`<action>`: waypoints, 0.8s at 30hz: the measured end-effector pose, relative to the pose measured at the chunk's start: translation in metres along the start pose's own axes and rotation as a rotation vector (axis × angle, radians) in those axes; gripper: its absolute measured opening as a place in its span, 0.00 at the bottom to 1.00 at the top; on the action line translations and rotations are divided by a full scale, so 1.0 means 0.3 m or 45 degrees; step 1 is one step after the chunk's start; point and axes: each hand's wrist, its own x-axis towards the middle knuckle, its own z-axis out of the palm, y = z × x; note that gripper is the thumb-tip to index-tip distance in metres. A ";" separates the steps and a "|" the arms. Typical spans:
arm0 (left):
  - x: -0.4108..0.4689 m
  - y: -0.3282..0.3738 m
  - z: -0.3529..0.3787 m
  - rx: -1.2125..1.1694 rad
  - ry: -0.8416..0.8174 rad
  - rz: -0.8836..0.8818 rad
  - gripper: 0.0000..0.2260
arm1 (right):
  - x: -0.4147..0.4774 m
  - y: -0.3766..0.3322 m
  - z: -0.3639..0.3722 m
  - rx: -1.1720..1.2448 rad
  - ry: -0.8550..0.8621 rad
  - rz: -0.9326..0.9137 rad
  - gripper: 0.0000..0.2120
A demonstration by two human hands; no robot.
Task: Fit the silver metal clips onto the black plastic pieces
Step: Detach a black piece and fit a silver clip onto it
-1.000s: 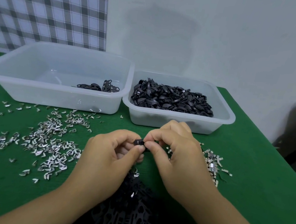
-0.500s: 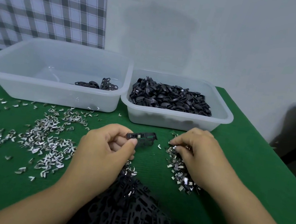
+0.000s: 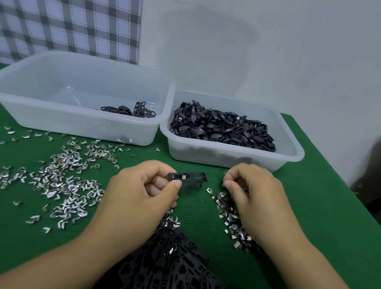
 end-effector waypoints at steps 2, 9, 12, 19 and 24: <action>0.000 0.000 -0.001 0.009 -0.004 0.004 0.08 | -0.006 -0.003 0.000 0.061 0.044 0.005 0.07; 0.000 -0.004 -0.003 0.006 -0.011 0.007 0.09 | -0.013 -0.011 0.001 0.192 0.107 0.074 0.08; 0.001 -0.011 -0.003 -0.014 -0.005 0.007 0.09 | -0.017 -0.014 0.004 0.216 0.117 0.108 0.07; 0.001 -0.013 -0.004 0.044 0.000 0.073 0.11 | -0.019 -0.045 -0.009 0.792 0.090 0.214 0.07; -0.012 -0.005 -0.001 0.118 -0.065 0.179 0.11 | -0.033 -0.090 -0.008 1.110 0.067 0.149 0.08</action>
